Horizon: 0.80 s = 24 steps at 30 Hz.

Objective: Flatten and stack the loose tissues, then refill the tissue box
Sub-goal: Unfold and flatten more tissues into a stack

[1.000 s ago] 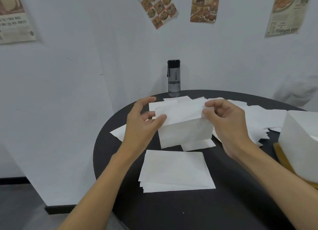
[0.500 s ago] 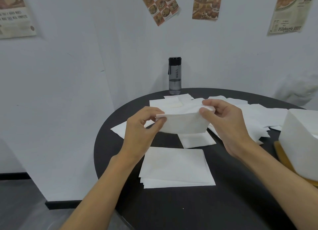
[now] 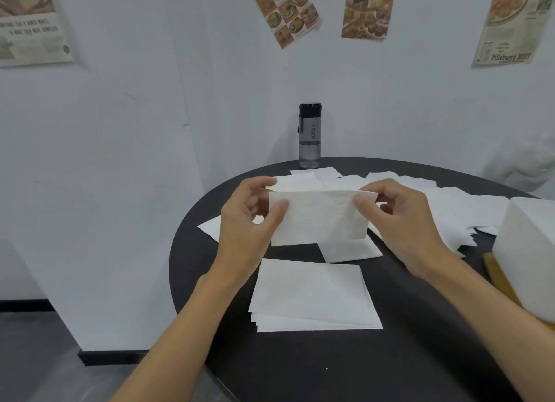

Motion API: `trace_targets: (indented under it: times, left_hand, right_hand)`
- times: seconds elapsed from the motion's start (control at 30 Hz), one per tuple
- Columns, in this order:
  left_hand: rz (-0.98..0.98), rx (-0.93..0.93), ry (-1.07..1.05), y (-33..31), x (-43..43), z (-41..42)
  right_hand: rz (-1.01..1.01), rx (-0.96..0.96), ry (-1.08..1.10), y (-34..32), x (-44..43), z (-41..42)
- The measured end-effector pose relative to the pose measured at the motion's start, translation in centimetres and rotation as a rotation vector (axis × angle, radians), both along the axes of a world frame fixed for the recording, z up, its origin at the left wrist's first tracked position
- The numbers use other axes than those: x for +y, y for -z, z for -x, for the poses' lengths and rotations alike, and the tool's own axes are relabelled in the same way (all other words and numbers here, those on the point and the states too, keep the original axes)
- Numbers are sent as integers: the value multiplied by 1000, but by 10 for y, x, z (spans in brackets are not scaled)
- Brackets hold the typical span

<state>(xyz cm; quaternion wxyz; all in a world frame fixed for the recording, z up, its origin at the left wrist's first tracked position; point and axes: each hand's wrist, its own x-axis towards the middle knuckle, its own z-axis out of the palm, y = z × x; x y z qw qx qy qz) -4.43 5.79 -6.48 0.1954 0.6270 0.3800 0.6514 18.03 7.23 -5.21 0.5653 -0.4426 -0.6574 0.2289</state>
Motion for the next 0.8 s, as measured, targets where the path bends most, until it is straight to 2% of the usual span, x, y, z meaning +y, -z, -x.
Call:
trace_targets:
  times: [0.2,0.3,0.43,0.53,0.67,0.8]
  left_hand:
    - [25,-99,50,-9,-9,-2]
    - [86,-105,41,-10,-11,4]
    - [222,102,48,-4,-9,18]
    - [307,180,59,6,-13,24]
    - [331,241,96,18,-16,26]
    - [344,458,84,27,-20,28]
  right_hand:
    - [72,63,-99,-4,-3,-1]
    - [169,21,-209,-8,-7,-2]
    - [267,-156,-271,-10,-10,-2]
    - [332,-251,-318,-8,-10,-1]
    - [324,-463,-370,0,-7,-3]
    - [319,-630,-344,7,-4,-5]
